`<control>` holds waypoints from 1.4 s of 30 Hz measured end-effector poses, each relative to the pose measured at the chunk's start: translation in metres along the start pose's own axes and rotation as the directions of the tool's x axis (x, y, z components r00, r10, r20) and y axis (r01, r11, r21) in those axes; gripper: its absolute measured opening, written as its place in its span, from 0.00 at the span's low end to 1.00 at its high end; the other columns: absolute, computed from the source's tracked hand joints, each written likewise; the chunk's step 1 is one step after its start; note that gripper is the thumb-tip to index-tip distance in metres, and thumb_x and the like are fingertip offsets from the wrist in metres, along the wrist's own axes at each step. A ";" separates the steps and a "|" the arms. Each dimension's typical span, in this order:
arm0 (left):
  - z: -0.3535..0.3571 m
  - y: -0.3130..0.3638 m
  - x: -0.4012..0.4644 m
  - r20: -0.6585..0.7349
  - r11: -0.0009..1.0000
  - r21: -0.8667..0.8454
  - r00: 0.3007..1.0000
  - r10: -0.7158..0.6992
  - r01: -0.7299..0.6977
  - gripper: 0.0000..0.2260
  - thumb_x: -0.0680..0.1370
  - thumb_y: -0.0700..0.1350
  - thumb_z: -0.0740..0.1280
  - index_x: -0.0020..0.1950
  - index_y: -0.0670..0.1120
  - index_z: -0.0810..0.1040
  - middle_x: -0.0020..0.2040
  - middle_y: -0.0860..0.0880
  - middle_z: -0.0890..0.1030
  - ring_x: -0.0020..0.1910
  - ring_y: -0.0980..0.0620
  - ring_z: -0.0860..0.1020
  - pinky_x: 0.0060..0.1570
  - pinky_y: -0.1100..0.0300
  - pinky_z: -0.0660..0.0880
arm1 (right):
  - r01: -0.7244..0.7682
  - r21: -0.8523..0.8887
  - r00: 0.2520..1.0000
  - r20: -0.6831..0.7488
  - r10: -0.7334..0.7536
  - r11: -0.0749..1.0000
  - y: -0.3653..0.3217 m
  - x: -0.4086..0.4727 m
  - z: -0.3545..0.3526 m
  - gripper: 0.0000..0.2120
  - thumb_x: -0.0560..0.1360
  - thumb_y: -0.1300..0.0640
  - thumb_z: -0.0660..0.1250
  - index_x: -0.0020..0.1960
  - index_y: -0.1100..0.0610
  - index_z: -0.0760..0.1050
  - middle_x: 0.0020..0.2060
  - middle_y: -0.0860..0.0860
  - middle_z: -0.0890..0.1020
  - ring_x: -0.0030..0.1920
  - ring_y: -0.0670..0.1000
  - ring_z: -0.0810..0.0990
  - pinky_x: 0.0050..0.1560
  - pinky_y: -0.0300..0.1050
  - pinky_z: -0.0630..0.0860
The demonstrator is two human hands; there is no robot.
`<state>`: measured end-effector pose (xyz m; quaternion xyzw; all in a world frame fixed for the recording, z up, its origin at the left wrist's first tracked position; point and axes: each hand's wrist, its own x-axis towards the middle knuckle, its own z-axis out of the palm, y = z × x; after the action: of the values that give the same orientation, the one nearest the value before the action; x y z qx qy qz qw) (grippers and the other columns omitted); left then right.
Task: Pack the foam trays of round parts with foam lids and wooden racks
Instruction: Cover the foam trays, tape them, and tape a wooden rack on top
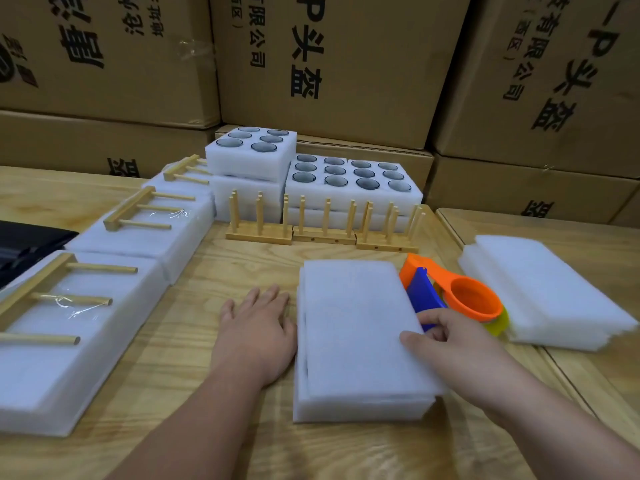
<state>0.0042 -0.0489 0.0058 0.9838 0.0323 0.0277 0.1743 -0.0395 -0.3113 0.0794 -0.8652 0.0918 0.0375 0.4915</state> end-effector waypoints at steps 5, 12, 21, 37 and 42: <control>0.000 0.000 -0.001 0.000 1.000 0.003 1.000 0.001 -0.001 0.25 0.83 0.53 0.49 0.81 0.57 0.60 0.83 0.59 0.55 0.82 0.55 0.49 0.79 0.44 0.44 | 0.005 -0.014 1.000 0.003 -0.005 1.000 -0.004 -0.004 0.000 0.08 0.76 0.52 0.74 0.54 0.50 0.78 0.29 0.44 0.81 0.30 0.42 0.80 0.30 0.37 0.72; 0.000 0.000 0.000 0.007 1.000 0.006 1.000 -0.003 0.003 0.25 0.83 0.54 0.49 0.81 0.57 0.60 0.83 0.59 0.55 0.82 0.55 0.49 0.79 0.44 0.44 | 0.307 -0.378 0.929 -0.080 -0.361 0.874 -0.030 0.008 0.008 0.20 0.75 0.41 0.69 0.65 0.44 0.74 0.55 0.43 0.77 0.50 0.40 0.76 0.49 0.39 0.72; 0.000 0.002 -0.001 0.004 1.000 -0.006 1.000 -0.009 0.009 0.25 0.83 0.54 0.50 0.81 0.57 0.60 0.82 0.60 0.55 0.82 0.55 0.49 0.79 0.44 0.44 | 0.497 -0.639 0.866 0.325 -0.379 0.587 -0.060 0.071 0.044 0.40 0.73 0.26 0.61 0.80 0.39 0.56 0.82 0.49 0.54 0.81 0.53 0.49 0.79 0.57 0.50; -0.002 0.000 -0.001 0.011 1.000 0.006 1.000 0.005 -0.005 0.25 0.83 0.54 0.50 0.82 0.56 0.60 0.83 0.59 0.55 0.82 0.54 0.49 0.79 0.43 0.44 | 0.358 -0.618 0.933 0.262 -0.246 0.700 -0.057 0.087 0.059 0.38 0.72 0.25 0.60 0.78 0.38 0.61 0.81 0.48 0.57 0.81 0.54 0.51 0.77 0.62 0.58; -0.004 0.001 -0.001 0.019 1.000 0.004 1.000 0.006 -0.007 0.25 0.84 0.56 0.50 0.82 0.56 0.60 0.83 0.58 0.55 0.82 0.54 0.49 0.79 0.43 0.44 | 0.358 -0.625 0.933 0.264 -0.243 0.694 -0.059 0.087 0.063 0.38 0.72 0.25 0.60 0.78 0.39 0.61 0.80 0.47 0.59 0.80 0.55 0.53 0.76 0.62 0.60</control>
<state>0.0029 -0.0488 0.0096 0.9844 0.0275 0.0188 0.1727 0.0587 -0.2385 0.0838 -0.9798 -0.1104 0.0561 0.1571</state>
